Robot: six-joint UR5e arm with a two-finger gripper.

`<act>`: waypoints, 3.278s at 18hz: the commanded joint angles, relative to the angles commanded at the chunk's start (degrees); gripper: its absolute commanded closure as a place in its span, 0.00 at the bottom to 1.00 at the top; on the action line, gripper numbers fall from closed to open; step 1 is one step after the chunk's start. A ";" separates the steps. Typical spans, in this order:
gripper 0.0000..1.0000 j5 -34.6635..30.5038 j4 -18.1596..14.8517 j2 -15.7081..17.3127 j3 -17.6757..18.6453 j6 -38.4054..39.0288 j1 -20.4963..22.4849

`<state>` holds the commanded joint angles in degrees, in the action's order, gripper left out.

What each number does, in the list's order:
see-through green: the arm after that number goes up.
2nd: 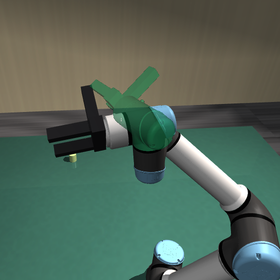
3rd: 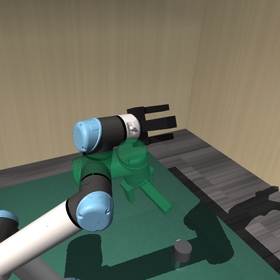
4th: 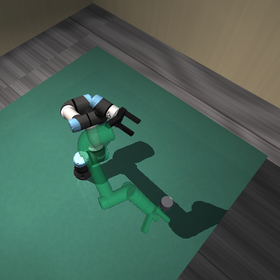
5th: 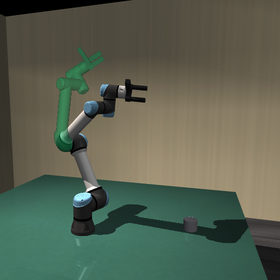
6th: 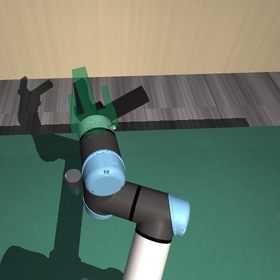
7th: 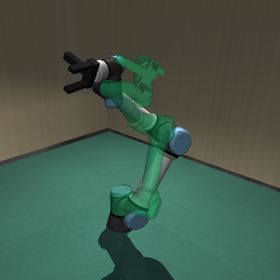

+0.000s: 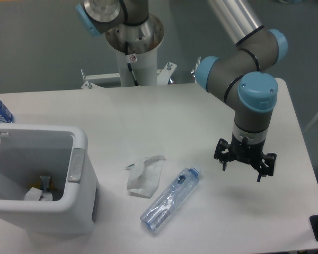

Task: Place the trash in the trash can
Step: 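Move the open gripper over the crumpled white tissue, then lower the gripper and close it on the white tissue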

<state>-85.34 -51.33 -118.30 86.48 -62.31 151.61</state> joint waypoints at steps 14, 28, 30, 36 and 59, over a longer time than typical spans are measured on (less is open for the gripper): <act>0.00 8.25 4.74 4.48 9.65 1.32 -2.63; 0.00 8.70 5.45 6.16 17.67 0.70 -12.30; 0.00 8.88 5.71 5.54 17.75 0.88 -13.18; 0.17 9.14 6.24 4.39 17.58 1.05 -15.90; 1.00 24.15 -0.08 9.84 15.12 0.79 -12.75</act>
<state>-61.19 -51.40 -108.46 101.61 -61.52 138.86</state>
